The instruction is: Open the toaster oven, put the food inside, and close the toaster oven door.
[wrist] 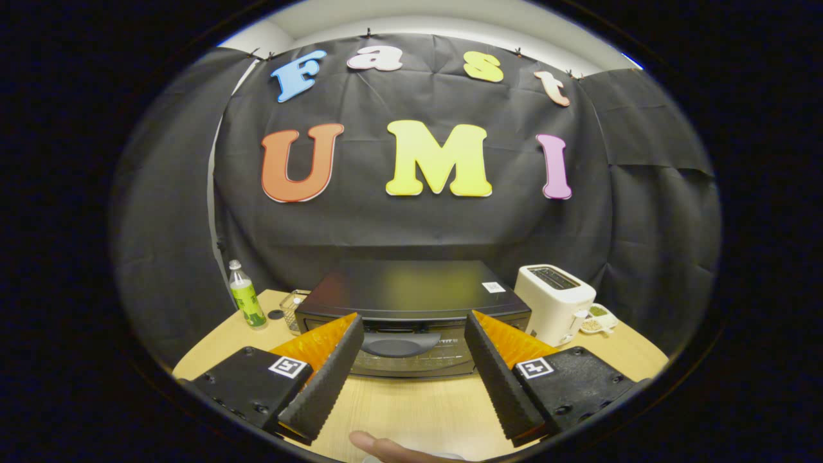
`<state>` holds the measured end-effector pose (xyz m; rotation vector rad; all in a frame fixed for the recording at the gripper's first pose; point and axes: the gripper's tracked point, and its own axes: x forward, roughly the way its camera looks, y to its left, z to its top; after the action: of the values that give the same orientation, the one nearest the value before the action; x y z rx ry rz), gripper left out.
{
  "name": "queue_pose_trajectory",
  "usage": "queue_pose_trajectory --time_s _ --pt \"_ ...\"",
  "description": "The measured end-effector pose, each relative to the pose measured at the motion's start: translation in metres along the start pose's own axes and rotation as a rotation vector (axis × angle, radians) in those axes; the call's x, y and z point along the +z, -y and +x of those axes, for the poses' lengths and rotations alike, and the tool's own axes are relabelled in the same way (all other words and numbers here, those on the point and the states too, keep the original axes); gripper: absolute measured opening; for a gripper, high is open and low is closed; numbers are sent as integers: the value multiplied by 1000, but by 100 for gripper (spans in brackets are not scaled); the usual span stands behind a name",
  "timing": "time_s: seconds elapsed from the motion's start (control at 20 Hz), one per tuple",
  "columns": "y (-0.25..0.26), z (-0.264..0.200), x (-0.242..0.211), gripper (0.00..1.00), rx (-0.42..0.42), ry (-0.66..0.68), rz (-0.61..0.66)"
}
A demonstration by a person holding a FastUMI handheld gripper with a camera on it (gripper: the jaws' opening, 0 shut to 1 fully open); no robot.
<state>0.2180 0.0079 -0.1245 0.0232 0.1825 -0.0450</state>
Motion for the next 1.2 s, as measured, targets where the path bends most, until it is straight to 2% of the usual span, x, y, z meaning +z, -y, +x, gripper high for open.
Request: queue_pose_trajectory --time_s 0.45,0.65,0.95,1.2 --pt "-13 57 -27 100 10 -43 -40" --pt "-18 68 -29 100 21 -37 -53" --pt "-20 76 -32 100 58 -62 7" --pt "-21 78 -34 100 41 -85 -21"
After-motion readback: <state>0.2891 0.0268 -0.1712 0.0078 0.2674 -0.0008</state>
